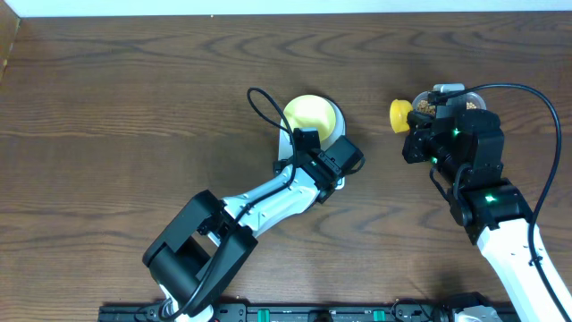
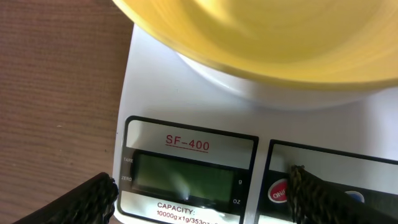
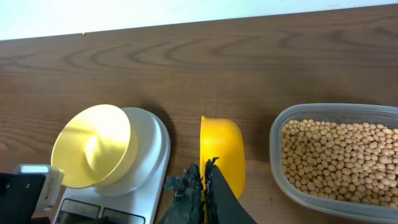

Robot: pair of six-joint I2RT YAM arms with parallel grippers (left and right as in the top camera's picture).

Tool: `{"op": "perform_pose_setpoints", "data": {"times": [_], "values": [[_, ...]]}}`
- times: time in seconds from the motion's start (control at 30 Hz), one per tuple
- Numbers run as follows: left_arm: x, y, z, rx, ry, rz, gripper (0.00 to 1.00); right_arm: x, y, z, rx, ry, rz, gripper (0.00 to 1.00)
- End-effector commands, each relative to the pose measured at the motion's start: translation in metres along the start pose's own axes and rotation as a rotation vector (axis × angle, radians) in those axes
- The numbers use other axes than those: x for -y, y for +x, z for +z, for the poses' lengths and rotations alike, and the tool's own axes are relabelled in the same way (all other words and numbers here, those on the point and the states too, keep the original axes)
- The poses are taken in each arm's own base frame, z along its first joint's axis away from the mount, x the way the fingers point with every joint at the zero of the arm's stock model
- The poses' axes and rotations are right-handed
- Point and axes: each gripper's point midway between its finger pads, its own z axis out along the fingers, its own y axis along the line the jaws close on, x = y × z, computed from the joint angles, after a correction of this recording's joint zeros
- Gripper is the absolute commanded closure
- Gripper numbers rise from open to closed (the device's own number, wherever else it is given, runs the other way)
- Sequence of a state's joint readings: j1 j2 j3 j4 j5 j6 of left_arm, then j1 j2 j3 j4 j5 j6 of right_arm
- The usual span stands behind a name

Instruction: Scoop item into bowl and weigh 50g on scale

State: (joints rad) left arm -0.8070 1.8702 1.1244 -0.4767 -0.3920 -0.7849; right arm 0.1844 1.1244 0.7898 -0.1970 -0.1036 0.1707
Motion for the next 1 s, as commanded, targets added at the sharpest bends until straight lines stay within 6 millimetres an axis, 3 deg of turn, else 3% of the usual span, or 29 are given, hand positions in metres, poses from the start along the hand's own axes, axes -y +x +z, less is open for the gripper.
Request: {"op": "perform_pose_setpoints", "data": {"times": [0.0,0.47,0.97], "values": [[-0.008,0.004,0.008,-0.004,-0.039,0.016,0.11,-0.001,-0.010,-0.004,0.028,0.003,-0.017,0.99],[-0.010,0.014,0.020,-0.031,-0.068,0.035,0.11,-0.001,-0.010,-0.004,0.027,0.003,-0.017,0.99],[-0.009,0.006,0.008,-0.013,-0.046,0.022,0.11,-0.002,-0.010,-0.004,0.026,-0.007,-0.017,0.99]]}}
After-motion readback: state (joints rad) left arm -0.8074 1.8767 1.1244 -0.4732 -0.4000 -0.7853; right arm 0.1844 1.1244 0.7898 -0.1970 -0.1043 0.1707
